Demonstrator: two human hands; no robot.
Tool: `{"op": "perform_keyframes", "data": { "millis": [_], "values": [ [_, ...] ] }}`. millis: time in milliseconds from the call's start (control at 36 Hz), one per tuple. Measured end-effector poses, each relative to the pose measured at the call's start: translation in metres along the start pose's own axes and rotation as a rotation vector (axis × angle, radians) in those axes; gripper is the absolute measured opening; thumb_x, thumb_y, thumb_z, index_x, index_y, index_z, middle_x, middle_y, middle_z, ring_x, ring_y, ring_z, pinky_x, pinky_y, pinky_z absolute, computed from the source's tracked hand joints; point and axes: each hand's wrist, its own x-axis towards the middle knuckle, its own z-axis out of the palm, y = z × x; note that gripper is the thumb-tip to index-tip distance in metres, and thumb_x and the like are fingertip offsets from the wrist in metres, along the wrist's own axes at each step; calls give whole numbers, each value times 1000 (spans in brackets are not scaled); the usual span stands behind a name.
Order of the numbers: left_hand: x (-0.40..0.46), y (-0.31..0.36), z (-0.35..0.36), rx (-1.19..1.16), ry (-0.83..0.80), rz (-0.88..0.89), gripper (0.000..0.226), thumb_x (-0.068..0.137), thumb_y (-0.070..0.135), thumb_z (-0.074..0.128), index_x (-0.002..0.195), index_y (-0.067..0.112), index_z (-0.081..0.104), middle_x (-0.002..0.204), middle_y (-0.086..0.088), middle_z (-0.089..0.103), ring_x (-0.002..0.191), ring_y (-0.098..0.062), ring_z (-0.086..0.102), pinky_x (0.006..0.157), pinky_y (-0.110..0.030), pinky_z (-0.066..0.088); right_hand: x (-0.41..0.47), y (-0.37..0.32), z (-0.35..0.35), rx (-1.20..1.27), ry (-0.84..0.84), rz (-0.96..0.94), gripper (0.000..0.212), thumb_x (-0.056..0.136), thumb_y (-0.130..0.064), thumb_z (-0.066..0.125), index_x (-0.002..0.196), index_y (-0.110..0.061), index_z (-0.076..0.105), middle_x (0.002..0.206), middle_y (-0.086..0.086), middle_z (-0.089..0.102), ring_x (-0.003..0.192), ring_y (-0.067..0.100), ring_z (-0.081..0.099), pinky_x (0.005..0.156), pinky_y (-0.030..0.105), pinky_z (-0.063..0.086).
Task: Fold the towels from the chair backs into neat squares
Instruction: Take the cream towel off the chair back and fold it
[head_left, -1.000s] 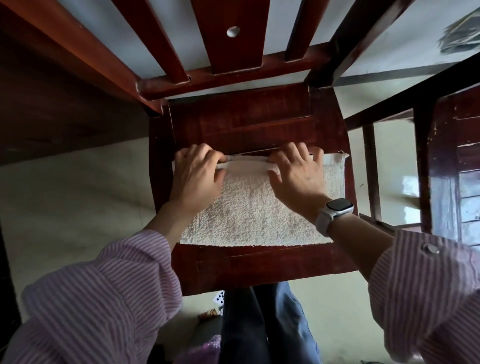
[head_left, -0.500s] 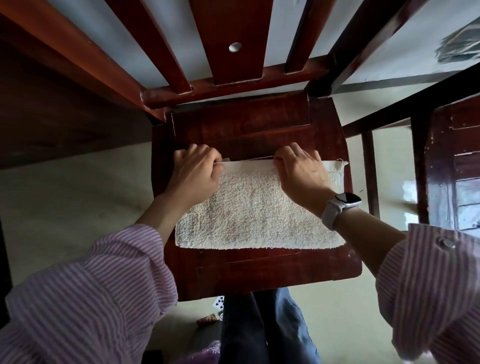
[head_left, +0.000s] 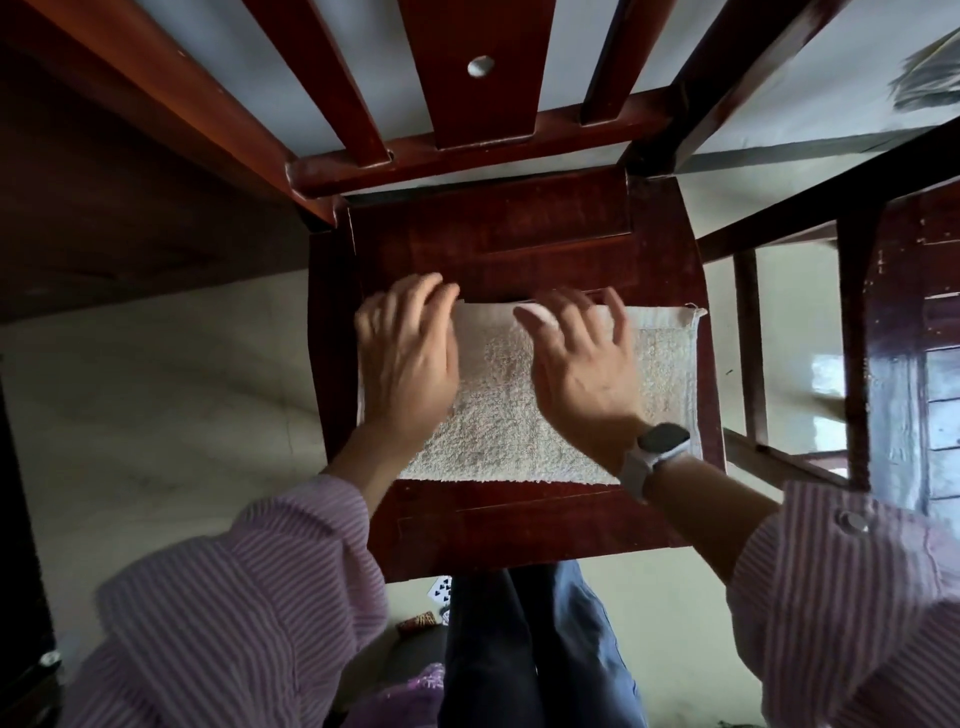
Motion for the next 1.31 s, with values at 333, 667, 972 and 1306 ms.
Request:
{"op": "perform_keyframes", "data": {
  "millis": [333, 667, 972, 1306],
  "values": [
    [-39, -16, 29, 126, -314, 10, 53, 93, 41, 26, 145, 31, 16, 155, -2, 15, 143, -25, 3, 113, -56, 6, -13, 16, 34, -108, -225, 1, 51, 94, -43, 25, 144, -41, 16, 154, 8, 21, 141, 35, 17, 108, 63, 1],
    [-54, -7, 27, 141, -340, -58, 60, 88, 55, 23, 144, 35, 15, 156, -3, 6, 143, -30, -2, 108, -66, -1, -51, 7, 33, -81, -230, 0, 52, 93, -47, 25, 144, -37, 18, 155, 7, 14, 143, 30, 9, 109, 65, 4],
    [-52, -9, 25, 166, -357, -48, 64, 88, 58, 22, 145, 34, 5, 156, -5, 2, 142, -32, -5, 108, -65, -2, -93, 85, 8, 16, -203, 413, 58, 90, -41, 19, 146, -32, 10, 156, 5, 8, 143, 23, 7, 114, 57, 7],
    [-77, 60, 22, 113, -477, 213, 62, 86, 47, 29, 145, 33, 13, 156, -4, 7, 142, -30, -3, 109, -65, -1, -123, 48, -12, 667, 57, 1196, 25, 90, -28, 52, 105, -8, 57, 90, 0, 54, 88, 21, 53, 74, 28, 37]
  ]
}}
